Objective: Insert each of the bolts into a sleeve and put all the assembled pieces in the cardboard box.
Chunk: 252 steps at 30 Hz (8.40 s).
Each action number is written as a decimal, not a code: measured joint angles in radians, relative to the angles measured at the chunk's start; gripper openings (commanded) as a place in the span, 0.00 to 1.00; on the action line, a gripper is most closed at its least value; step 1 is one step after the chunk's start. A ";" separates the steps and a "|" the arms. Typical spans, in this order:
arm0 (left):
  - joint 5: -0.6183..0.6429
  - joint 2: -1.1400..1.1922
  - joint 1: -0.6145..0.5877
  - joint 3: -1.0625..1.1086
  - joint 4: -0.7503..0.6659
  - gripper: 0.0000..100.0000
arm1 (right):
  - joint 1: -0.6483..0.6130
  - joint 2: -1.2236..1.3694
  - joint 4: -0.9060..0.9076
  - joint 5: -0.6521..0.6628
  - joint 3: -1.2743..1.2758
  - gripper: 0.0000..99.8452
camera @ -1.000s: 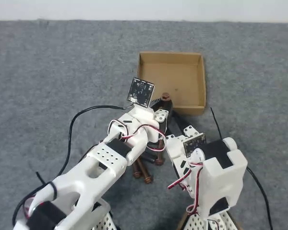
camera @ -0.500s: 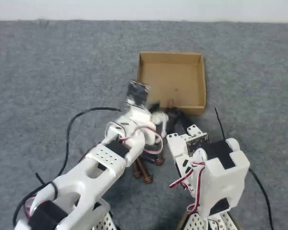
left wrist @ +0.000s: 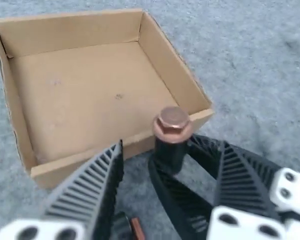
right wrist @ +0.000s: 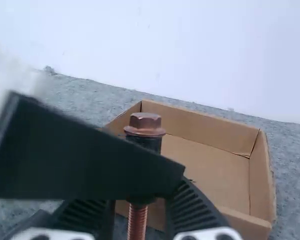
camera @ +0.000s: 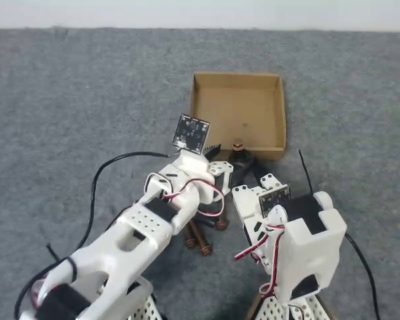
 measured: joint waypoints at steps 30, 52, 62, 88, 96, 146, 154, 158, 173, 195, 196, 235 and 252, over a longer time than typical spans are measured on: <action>0.002 -0.336 -0.522 -0.011 0.321 0.01 | 0.000 0.000 0.000 0.000 0.000 0.01; -0.296 -0.609 -0.760 0.262 0.609 0.01 | 0.060 -0.038 0.000 0.000 0.000 0.01; -0.316 -1.071 -0.758 0.391 0.825 0.01 | 0.138 -0.253 0.230 0.000 -0.077 0.01; -0.371 -1.277 -0.715 0.442 0.950 0.01 | 0.282 -0.555 1.849 0.000 -0.899 0.01; -0.376 -1.277 -0.657 0.453 0.979 0.01 | 0.282 -0.284 2.208 0.000 -1.281 0.01; -0.446 -1.277 -0.654 0.463 0.979 0.01 | 0.193 0.175 3.165 0.002 -2.182 0.01; -0.446 -1.277 -0.654 0.463 0.979 0.01 | 0.032 0.023 3.435 0.002 -2.182 0.01; -0.446 -1.277 -0.654 0.463 0.979 0.01 | -0.048 -0.034 3.475 0.002 -2.167 0.01; -0.446 -1.277 -0.657 0.463 0.979 0.01 | -0.227 -0.341 3.386 0.106 -1.628 0.01; -0.446 -1.277 -0.654 0.463 0.979 0.01 | -0.227 -0.350 2.984 -0.044 -1.215 0.01; -0.446 -1.277 -0.654 0.463 0.979 0.01 | -0.227 -0.350 2.981 -0.057 -1.215 0.01; -0.446 -1.277 -0.655 0.463 0.964 0.01 | -0.183 -0.284 2.702 -0.078 -1.056 0.10; -0.446 -1.277 -0.655 0.463 0.964 0.01 | -0.189 -0.176 2.912 -0.078 -1.204 0.10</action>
